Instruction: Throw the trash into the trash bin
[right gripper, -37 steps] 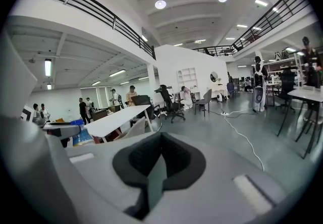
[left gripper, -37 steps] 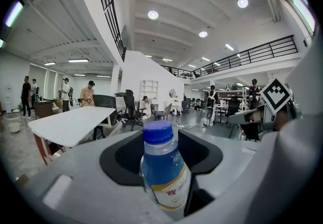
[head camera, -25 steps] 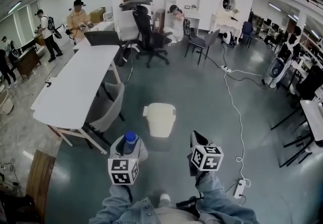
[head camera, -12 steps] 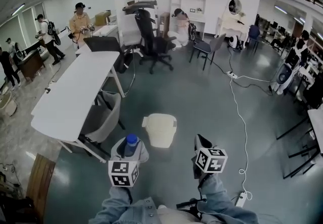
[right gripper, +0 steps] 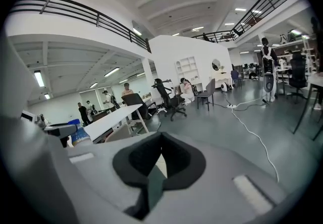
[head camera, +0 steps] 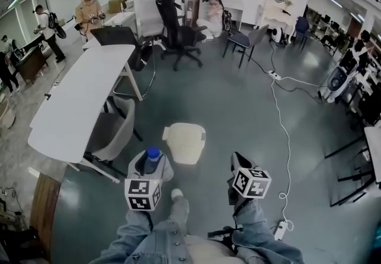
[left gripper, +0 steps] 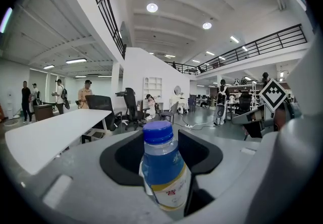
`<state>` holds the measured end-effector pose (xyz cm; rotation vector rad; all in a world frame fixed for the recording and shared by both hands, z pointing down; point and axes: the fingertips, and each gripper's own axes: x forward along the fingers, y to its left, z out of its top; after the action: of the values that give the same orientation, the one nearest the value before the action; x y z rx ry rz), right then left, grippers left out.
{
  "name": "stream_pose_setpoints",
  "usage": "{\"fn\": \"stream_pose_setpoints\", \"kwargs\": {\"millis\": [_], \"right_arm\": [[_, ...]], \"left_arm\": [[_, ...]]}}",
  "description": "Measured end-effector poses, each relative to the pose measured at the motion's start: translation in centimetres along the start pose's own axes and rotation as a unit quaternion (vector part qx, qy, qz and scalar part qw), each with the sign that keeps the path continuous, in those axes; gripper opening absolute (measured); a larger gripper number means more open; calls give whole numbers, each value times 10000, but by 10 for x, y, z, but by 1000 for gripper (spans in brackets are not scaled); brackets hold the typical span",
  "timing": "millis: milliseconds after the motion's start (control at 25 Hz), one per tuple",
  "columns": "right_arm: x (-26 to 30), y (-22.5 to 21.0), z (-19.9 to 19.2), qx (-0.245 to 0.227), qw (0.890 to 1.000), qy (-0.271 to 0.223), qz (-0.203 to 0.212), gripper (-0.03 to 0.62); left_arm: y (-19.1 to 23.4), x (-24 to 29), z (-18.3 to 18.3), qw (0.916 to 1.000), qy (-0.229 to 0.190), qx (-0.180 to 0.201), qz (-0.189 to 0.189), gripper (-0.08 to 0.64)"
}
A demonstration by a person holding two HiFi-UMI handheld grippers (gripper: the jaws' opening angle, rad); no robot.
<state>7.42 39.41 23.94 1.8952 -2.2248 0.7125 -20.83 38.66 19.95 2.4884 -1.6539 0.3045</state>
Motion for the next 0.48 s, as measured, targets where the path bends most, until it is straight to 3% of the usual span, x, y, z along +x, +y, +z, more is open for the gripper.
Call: {"fn": "stream_pose_setpoints", "kwargs": {"millis": [480], "right_arm": [[105,-31,63,-1,9996,55,-292,3]], "left_arm": [[44,145,38,9996,-5,-134,-232,222]]}}
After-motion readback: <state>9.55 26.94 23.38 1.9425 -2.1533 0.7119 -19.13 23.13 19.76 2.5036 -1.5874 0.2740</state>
